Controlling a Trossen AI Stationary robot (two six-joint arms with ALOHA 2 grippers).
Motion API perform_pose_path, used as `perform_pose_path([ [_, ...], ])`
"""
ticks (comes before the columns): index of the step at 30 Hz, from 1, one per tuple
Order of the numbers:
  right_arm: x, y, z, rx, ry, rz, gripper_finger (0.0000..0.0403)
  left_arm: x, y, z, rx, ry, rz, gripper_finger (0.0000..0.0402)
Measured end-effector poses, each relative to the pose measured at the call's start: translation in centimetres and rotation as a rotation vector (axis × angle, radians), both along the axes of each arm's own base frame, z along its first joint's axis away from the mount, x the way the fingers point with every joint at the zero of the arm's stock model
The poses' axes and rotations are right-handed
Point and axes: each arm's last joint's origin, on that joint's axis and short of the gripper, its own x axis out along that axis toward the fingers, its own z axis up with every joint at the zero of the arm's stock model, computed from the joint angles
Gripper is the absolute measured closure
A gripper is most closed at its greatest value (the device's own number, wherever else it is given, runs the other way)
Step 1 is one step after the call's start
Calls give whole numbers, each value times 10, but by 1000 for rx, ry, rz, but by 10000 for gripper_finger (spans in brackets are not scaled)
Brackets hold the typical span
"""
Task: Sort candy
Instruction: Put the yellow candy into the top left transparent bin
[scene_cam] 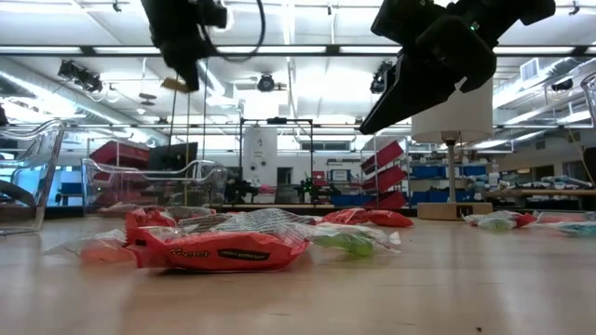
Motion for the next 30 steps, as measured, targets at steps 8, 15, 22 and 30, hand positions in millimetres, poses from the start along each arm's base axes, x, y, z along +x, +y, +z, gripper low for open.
perform_pose_path([
  [8,2,0,2,-7,-23,13,275,-22,3,47,37,-270,-147,401],
  [15,3,0,3,-9,-33,14,275,-33,9,73,13,-428,-298,401],
  [22,3,-1,3,-14,-34,15,275,-34,22,77,-54,-461,-434,401],
  [30,4,-1,4,-11,-48,15,275,-32,50,53,-89,-464,-445,401],
])
